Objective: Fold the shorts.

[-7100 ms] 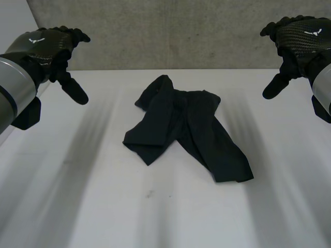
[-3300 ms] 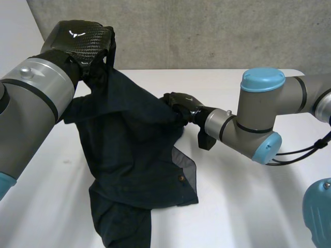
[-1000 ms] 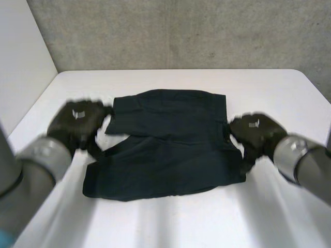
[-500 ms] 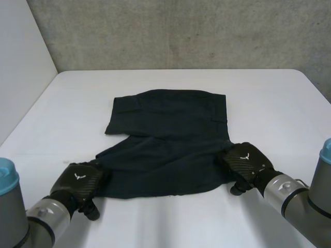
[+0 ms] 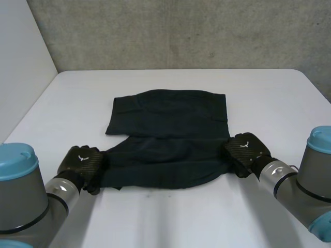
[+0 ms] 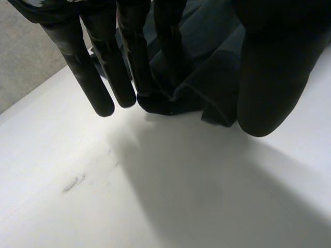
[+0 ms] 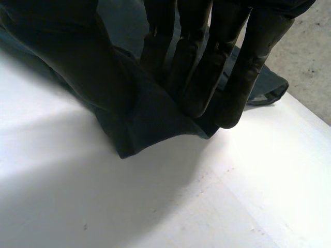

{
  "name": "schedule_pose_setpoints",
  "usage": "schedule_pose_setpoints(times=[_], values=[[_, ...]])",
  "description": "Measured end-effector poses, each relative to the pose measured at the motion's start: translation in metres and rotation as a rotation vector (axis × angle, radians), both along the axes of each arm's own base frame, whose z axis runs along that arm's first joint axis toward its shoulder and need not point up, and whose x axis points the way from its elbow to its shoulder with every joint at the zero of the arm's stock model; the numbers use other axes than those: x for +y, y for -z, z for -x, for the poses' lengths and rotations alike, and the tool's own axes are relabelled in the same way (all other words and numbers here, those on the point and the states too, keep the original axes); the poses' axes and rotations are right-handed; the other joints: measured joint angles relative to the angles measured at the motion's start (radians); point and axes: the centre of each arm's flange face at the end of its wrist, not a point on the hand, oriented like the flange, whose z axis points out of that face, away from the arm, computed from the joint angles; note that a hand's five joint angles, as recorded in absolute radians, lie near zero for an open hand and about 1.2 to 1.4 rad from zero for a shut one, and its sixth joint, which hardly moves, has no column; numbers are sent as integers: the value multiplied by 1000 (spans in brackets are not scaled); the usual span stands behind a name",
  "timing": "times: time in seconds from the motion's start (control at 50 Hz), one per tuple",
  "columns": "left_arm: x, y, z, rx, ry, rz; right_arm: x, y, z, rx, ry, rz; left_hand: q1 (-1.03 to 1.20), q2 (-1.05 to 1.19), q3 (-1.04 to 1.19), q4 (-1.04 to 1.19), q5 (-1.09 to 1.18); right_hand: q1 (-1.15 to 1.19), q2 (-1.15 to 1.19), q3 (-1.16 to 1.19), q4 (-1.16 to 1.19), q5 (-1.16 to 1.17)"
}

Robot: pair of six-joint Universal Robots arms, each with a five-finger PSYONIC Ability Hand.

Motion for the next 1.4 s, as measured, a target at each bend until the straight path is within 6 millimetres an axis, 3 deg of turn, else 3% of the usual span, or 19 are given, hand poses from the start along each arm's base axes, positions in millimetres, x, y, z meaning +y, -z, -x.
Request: schedule_pose_setpoints(times=[0.16,0.26,0.44,0.56,0.7,0.76,0.78,0.88,0.92,0.94,0.96,1.06,1.16,1.3,1.4], values=[[-9,4,3,-18,13,1,1,-7,-5,-6,-8,19,421,445,443,445,439,2,0,4,2,12],[-10,2,5,-15,20,5,6,-12,-10,-11,-20,26,443,540,535,539,514,21,8,9,2,15],[0,-28,4,8,26,49,21,-24,-14,8,-27,8,443,547,543,556,515,21,8,16,2,15],[16,-57,-3,15,23,64,33,-48,-7,36,-11,-28,443,547,543,556,515,21,8,16,2,15],[41,-102,-14,36,20,127,59,-104,4,39,-13,-19,443,547,543,556,515,21,8,17,6,15],[43,-108,-15,41,18,143,61,-108,4,36,-15,-16,443,547,543,556,515,21,8,17,6,15],[46,-112,-16,48,16,162,71,-120,5,24,-25,-8,443,550,545,556,515,21,8,16,6,15],[40,-98,-15,37,11,129,77,-113,4,9,-25,-51,305,343,346,343,348,21,8,17,6,15],[34,-78,-13,17,7,79,74,-98,1,-1,-13,-98,49,95,109,101,110,21,8,17,6,15],[34,-78,-13,17,7,79,74,-98,1,-1,-13,-98,49,95,109,101,110,21,8,17,6,15],[32,-66,-12,4,5,44,71,-86,-1,-5,3,-132,-27,-1,6,1,9,21,8,16,6,15],[33,-44,-12,-22,8,-19,64,-65,-1,-11,59,-182,-87,-78,-70,-79,-77,21,8,18,6,15],[41,-49,-13,-13,16,3,59,-60,0,-29,99,-201,-118,-112,-100,-111,-110,21,8,18,6,15],[65,-76,-18,35,37,121,56,-60,0,-63,126,-216,-147,-140,-127,-144,-144,25,8,18,6,15],[77,-80,-20,51,51,159,55,-59,-1,-71,125,-224,-147,-140,-127,-144,-144,29,8,18,6,15]])
